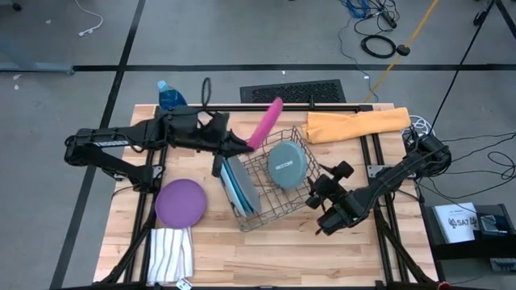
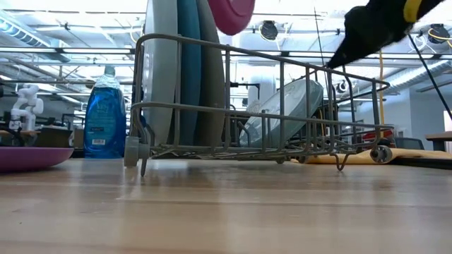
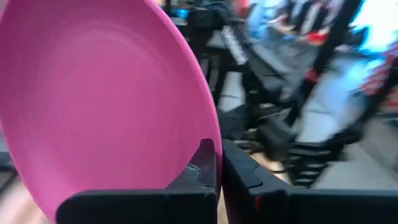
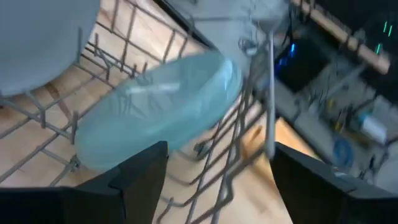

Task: Sort dishes
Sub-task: Put the pink plate into the dish rack

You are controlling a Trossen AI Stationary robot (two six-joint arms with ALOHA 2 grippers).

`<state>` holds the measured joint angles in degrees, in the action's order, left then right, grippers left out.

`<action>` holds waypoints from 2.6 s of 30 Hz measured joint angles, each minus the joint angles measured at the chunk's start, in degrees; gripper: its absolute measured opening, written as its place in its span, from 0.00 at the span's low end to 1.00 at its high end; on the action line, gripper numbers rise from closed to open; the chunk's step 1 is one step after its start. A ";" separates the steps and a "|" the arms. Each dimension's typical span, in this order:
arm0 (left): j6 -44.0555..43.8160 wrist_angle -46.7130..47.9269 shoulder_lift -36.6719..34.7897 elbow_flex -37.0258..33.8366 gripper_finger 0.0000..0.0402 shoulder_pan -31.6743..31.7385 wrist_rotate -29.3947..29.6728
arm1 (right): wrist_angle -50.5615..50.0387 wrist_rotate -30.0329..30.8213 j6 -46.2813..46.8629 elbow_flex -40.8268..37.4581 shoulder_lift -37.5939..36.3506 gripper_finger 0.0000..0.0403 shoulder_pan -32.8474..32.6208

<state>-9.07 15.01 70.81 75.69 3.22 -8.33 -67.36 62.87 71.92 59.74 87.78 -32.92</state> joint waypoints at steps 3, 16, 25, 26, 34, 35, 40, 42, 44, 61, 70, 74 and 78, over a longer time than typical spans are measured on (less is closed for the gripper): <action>-3.87 1.31 0.77 0.06 0.00 0.00 -5.18 | -1.23 2.56 -5.84 2.09 -0.03 0.69 -0.36; -12.05 -0.12 9.44 1.48 0.00 0.02 -11.68 | -10.62 11.26 -20.99 12.43 -0.08 0.69 -2.15; -21.78 11.74 12.39 9.27 0.00 -0.29 -8.79 | -22.36 24.23 -23.86 22.86 -0.71 0.69 -2.38; -22.97 11.55 12.47 9.96 0.00 -0.49 -7.64 | -22.38 25.90 -24.85 23.00 -1.48 0.69 -2.26; -25.06 -0.33 12.69 10.51 0.00 -5.00 14.10 | -22.69 27.20 -21.48 20.87 -14.67 0.69 -2.74; -24.94 -1.88 13.13 10.51 0.00 -5.69 16.27 | -22.69 27.20 -20.38 20.10 -16.97 0.69 -3.23; -20.53 -11.48 15.20 10.14 0.00 -9.08 24.04 | -22.60 27.22 -14.32 15.06 -26.03 0.69 -5.04; -17.70 -16.01 16.73 10.14 0.00 -10.33 25.31 | -21.48 27.21 -14.45 12.90 -27.85 0.69 -6.06; -15.50 -20.99 18.45 10.14 0.00 -11.30 25.37 | -20.39 27.09 -15.68 11.66 -28.63 0.69 -7.12; 16.70 -73.98 29.39 10.05 0.00 -19.01 29.43 | 10.83 23.46 -53.95 11.61 -26.70 0.69 -14.72; 29.22 -77.60 31.27 10.05 0.00 -23.00 20.07 | 35.05 3.90 -68.76 11.62 -26.16 0.69 -14.70; 34.95 -77.56 31.25 10.05 0.00 -24.50 11.41 | 56.34 -17.55 -82.54 11.59 -27.32 0.69 -13.46; 42.99 -78.13 31.23 10.05 0.00 -25.88 -0.63 | 69.05 -29.79 -86.40 11.62 -28.97 0.69 -11.87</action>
<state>33.92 -63.11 102.05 85.73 -22.66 -8.96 1.68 33.08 -14.49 71.35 58.80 -44.79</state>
